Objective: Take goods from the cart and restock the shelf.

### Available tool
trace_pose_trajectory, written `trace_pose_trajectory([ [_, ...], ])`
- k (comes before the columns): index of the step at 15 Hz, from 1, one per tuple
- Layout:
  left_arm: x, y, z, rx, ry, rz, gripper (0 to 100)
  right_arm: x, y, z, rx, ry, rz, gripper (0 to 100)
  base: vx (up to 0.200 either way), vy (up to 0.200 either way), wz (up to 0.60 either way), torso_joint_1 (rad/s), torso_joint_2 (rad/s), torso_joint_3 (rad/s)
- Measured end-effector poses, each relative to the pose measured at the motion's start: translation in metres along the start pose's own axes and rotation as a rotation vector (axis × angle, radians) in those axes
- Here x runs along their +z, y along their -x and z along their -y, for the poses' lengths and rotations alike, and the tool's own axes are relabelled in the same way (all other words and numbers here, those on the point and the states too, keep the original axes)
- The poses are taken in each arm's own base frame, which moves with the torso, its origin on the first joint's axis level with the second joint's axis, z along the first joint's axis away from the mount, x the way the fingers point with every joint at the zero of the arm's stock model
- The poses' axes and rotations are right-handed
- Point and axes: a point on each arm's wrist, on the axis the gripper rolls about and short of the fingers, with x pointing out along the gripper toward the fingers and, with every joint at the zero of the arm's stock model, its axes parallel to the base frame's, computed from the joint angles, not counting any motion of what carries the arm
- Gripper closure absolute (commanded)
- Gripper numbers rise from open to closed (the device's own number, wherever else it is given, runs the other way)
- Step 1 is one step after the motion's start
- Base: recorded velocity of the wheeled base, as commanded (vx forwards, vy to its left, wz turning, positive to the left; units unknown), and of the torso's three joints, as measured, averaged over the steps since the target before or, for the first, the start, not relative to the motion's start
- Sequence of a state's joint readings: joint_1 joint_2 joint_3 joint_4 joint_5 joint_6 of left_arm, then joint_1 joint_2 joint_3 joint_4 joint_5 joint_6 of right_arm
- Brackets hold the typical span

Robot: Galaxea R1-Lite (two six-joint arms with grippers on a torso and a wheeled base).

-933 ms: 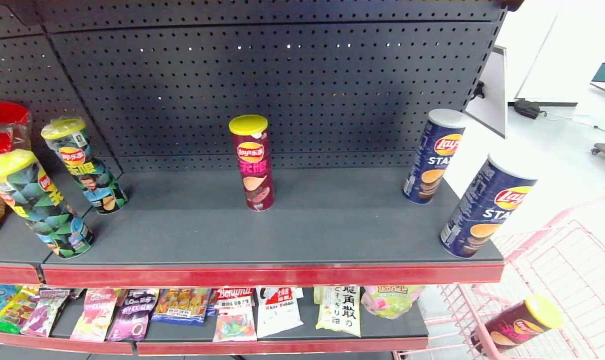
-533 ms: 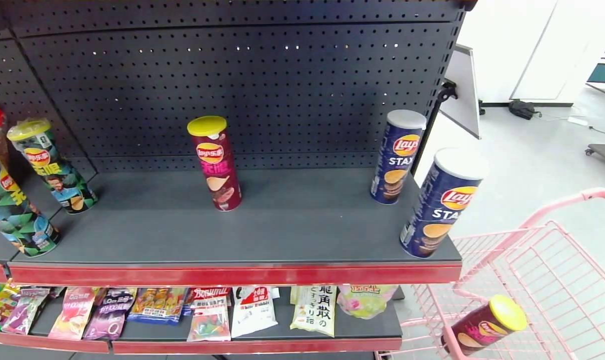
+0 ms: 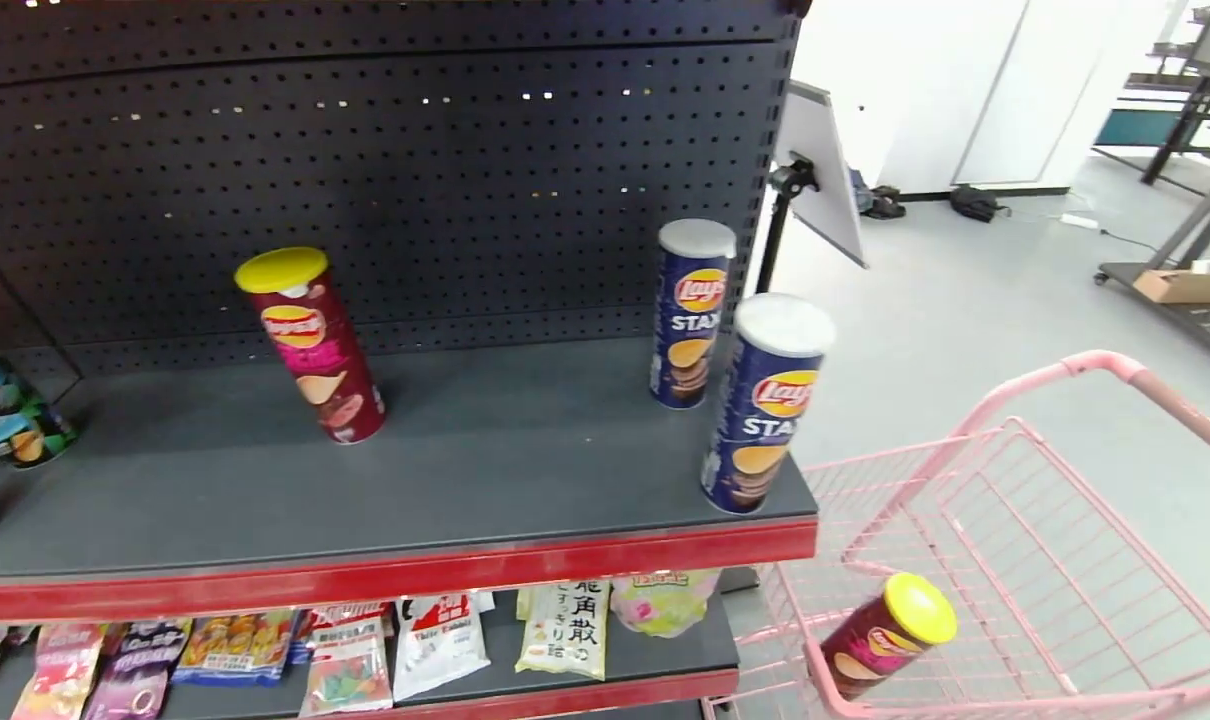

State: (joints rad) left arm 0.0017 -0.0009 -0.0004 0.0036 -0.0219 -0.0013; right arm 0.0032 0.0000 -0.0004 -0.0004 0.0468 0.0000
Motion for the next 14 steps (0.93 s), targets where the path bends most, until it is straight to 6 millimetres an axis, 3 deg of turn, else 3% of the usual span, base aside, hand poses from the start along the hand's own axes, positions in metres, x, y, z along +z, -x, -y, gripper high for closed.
trace_pose_trajectory([
  [6,-0.0001,0.0,0.0,-0.001,0.0,0.0,0,0.0,0.0,0.0,0.0,0.0,0.0,0,0.0,0.0,-0.6,0.003,0.0,0.003],
  [11,-0.0001,0.0,0.0,0.0,0.0,0.0,0,0.0001,0.0,0.0,0.0,0.0,0.001,0,0.0,0.0,0.0,0.0,0.0,0.0],
  [14,0.0,0.0,0.0,0.0,0.0,0.0,0,0.0002,0.0,0.0,0.0,0.0,0.001,0,0.0,0.0,0.0,-0.133,0.31,0.175],
])
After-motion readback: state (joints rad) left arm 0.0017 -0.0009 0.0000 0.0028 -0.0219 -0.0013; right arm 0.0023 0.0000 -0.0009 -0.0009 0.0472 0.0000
